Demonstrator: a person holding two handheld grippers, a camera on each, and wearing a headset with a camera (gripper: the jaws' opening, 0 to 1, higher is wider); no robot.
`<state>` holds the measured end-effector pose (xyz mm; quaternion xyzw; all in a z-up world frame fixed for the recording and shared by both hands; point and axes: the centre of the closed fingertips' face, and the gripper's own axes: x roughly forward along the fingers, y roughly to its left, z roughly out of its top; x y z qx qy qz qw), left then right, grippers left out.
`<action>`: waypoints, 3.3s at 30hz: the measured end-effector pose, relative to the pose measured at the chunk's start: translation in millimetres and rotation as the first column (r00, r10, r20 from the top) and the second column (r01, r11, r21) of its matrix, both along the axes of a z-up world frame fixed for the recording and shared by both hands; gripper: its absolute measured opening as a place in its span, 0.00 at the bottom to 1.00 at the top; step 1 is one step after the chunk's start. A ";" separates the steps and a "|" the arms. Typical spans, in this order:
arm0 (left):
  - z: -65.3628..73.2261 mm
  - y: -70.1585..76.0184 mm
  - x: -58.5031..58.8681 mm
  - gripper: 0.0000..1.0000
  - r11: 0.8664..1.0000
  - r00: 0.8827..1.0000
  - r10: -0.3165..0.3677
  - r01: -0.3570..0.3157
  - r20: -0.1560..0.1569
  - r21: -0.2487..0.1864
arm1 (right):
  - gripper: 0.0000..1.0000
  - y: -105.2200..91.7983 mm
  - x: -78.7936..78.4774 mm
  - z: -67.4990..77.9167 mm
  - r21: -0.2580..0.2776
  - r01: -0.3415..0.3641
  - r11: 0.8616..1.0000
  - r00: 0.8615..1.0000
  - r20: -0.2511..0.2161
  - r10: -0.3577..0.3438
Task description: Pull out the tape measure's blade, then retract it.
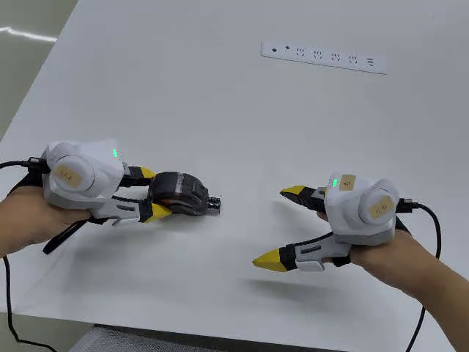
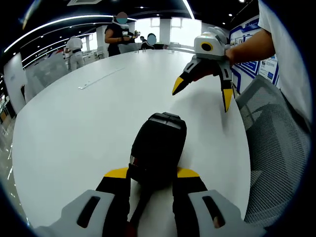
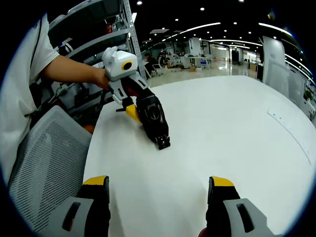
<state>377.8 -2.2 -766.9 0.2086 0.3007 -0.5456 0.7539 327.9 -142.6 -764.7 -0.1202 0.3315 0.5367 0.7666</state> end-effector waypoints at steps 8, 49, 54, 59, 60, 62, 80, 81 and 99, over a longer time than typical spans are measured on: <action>-0.7 -0.2 0.1 0.27 1.000 1.000 -0.020 0.020 -0.012 0.016 | 0.77 8.5 6.9 -0.8 -0.005 -0.033 0.999 0.999 0.015 0.034; -3.4 0.4 -0.7 0.26 0.999 0.999 -0.017 0.019 -0.045 0.030 | 0.27 72.5 37.7 -20.9 -0.031 -0.255 0.966 0.956 0.139 0.257; -3.1 0.0 -0.9 0.26 0.999 0.999 -0.018 0.019 -0.044 0.029 | 0.19 76.2 37.3 -22.6 -0.028 -0.272 0.962 0.951 0.148 0.273; -3.0 -0.3 -0.9 0.26 0.999 0.999 -0.020 0.021 -0.044 0.032 | 0.16 79.5 37.2 -23.1 -0.028 -0.288 0.957 0.945 0.156 0.288; -3.0 -0.3 -0.9 0.26 0.999 0.999 -0.020 0.022 -0.045 0.034 | 0.15 79.8 37.2 -23.4 -0.027 -0.290 0.957 0.944 0.156 0.291; -3.0 -0.4 -0.9 0.26 0.999 0.999 -0.020 0.022 -0.046 0.033 | 0.13 80.8 37.0 -23.2 -0.016 -0.285 0.958 0.947 0.148 0.284; -2.8 1.0 -1.0 0.25 0.999 0.999 -0.025 0.026 -0.041 0.031 | 0.11 84.6 37.8 -26.3 -0.011 -0.295 0.956 0.945 0.148 0.293; -2.9 1.4 -1.1 0.25 0.999 0.999 -0.023 0.024 -0.041 0.026 | 0.11 84.6 37.9 -26.2 -0.008 -0.293 0.956 0.946 0.144 0.291; -3.9 2.4 -0.7 0.24 0.999 0.999 -0.026 0.026 -0.036 0.023 | 0.10 83.8 39.3 -26.2 -0.020 -0.304 0.953 0.939 0.163 0.303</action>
